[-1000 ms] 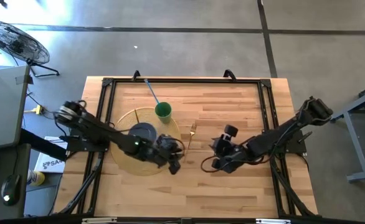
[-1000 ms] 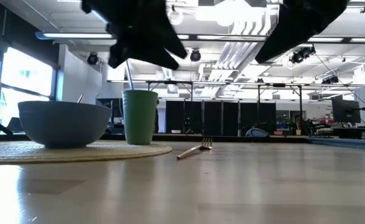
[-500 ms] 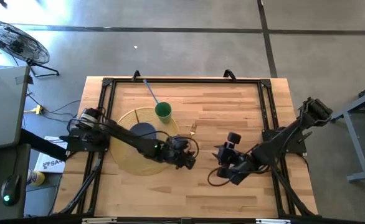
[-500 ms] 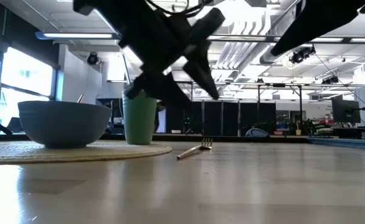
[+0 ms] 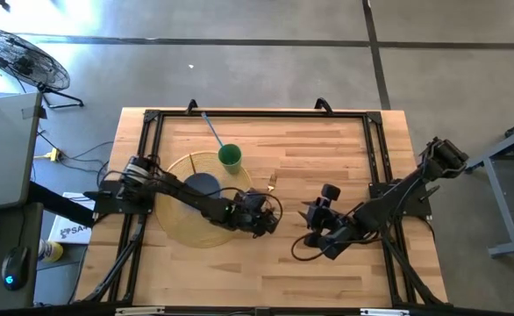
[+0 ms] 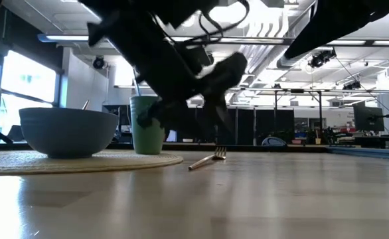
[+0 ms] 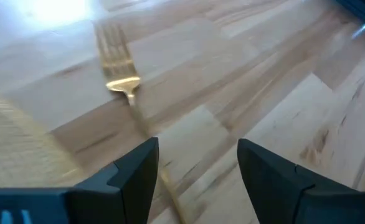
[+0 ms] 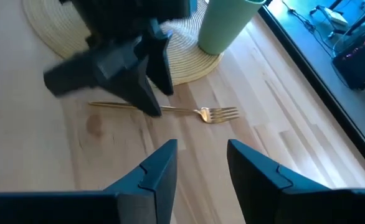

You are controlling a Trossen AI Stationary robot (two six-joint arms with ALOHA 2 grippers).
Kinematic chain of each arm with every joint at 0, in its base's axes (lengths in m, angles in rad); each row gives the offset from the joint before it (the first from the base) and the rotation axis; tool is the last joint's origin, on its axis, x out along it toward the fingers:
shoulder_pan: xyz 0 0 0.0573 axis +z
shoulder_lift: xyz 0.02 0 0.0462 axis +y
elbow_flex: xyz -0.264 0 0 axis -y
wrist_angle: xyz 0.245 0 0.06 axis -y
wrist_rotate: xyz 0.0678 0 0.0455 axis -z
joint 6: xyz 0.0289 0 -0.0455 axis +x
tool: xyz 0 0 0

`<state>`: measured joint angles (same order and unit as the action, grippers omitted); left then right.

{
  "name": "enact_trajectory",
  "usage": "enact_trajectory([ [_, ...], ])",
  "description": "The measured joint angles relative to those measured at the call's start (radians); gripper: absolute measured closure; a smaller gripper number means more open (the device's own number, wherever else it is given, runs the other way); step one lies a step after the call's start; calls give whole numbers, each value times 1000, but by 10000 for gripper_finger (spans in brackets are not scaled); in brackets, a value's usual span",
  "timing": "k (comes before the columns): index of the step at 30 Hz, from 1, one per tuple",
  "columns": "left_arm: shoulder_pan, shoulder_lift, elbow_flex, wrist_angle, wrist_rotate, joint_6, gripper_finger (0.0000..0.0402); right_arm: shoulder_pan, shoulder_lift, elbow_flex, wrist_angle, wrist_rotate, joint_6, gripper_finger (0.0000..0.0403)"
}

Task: Pick & Place Utensil
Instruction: Put the gold fork into the blue bowl on the brown mat

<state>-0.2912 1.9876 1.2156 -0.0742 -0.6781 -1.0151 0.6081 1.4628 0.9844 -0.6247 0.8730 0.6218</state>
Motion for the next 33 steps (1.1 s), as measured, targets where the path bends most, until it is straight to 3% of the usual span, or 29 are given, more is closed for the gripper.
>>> enact_trajectory([
  [8,23,72,2,82,-47,17,187,-6,0,0,3,-4,2,269],
  [18,24,78,1,55,-97,23,190,-6,0,0,6,-8,7,269],
  [26,23,78,1,42,-91,43,224,-6,0,0,8,-13,33,269],
  [33,31,78,1,52,-67,49,230,-6,0,0,9,-12,33,269],
])
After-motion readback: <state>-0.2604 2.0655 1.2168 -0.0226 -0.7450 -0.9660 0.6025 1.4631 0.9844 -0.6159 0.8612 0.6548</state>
